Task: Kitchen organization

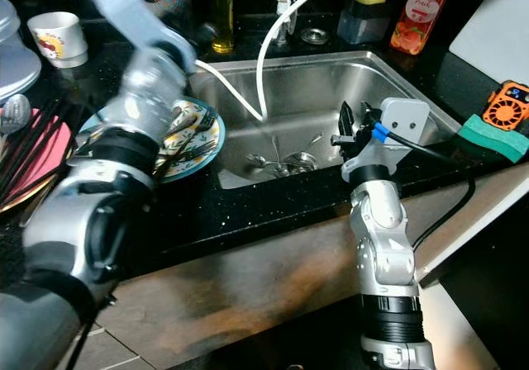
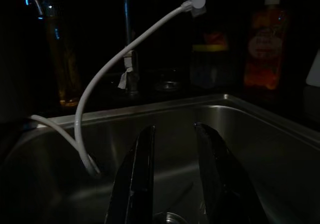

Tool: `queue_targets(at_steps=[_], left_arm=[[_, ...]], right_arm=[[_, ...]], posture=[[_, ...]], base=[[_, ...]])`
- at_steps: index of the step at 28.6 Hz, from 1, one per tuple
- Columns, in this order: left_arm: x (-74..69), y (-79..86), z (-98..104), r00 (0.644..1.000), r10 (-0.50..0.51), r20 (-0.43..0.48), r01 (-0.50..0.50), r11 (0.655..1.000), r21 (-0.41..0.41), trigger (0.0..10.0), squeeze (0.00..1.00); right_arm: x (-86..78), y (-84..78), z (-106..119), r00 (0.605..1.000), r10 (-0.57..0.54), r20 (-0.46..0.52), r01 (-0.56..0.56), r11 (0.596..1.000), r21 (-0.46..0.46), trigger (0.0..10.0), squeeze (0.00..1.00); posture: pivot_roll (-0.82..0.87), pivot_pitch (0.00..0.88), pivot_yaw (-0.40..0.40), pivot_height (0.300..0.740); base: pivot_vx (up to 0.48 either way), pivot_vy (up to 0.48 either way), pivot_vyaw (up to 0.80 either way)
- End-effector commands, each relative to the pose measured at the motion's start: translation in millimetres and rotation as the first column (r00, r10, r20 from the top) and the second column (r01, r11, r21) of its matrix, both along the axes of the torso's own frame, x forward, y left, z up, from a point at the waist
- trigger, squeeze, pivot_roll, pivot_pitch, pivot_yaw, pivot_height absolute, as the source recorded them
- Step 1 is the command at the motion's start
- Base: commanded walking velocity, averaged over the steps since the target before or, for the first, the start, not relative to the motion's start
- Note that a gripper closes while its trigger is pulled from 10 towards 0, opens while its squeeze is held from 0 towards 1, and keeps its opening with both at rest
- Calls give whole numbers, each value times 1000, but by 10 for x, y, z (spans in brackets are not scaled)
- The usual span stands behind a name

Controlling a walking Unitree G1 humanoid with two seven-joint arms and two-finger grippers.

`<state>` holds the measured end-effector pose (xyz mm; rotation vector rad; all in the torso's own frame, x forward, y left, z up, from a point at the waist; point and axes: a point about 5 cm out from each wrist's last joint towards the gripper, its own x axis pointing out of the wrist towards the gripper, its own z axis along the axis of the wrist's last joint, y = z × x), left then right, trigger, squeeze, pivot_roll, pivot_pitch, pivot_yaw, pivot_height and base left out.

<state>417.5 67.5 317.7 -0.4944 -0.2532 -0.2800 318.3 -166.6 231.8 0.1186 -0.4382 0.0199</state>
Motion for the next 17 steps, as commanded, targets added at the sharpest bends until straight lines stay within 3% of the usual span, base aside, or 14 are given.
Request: queue_targets(at_steps=[1, 4, 5, 7, 8, 9, 10, 13, 17], left_arm=[[-44, -222, 23, 999, -50, 18, 48, 994, 95, 10000, 0], [-51, -235, 15, 999, -33, 28, 28, 987, 158, 10000, 0], [-6, -97, -58, 998, 67, -7, -63, 963, 261, 10000, 0], [42, 163, -121, 982, 186, -37, -164, 930, 330, 10000, 0], [55, 325, -125, 972, 231, -30, -207, 915, 345, 10000, 867], [55, 325, -125, 972, 231, -30, -207, 915, 345, 10000, 867], [55, 431, -128, 968, 250, -25, -226, 910, 347, 10000, 1000], [20, 785, -144, 944, 330, -12, -305, 885, 351, 10000, 1000], [-54, 1112, -167, 912, 409, -12, -377, 851, 365, 10000, 1000]], right_arm=[[-32, -51, -16, 1000, -26, -2, 26, 1000, 8, 10000, 0], [-46, -79, -27, 999, -38, -4, 38, 999, 11, 10000, 0], [-56, -85, -45, 999, -42, -9, 42, 999, 12, 10000, 0], [-55, -69, -60, 999, -38, -13, 38, 999, 15, 10000, 0], [-50, -56, -63, 999, -34, -14, 34, 999, 17, 10000, 0], [-50, -56, -63, 999, -34, -14, 34, 999, 17, 10000, 0], [-45, -50, -63, 999, -31, -14, 32, 999, 19, 10000, 0], [-33, -36, -65, 1000, -23, -16, 24, 999, 22, 10000, 0], [-12, -38, -63, 1000, -14, -18, 14, 1000, 18, 10000, 0]], posture=[[-23, 69, -26, 740], [-20, 72, -24, 740], [-6, 78, -25, 740], [-3, 80, -26, 740], [-3, 80, -26, 740], [-3, 80, -26, 740], [7, 82, -30, 740], [19, 83, -39, 740], [34, 80, -49, 740]], base=[[0, 0, 0], [0, 0, 0], [0, 0, 0], [0, 0, 0], [0, 0, 0], [0, 0, 0], [0, 0, 0], [0, 0, 0], [0, 0, 0]])
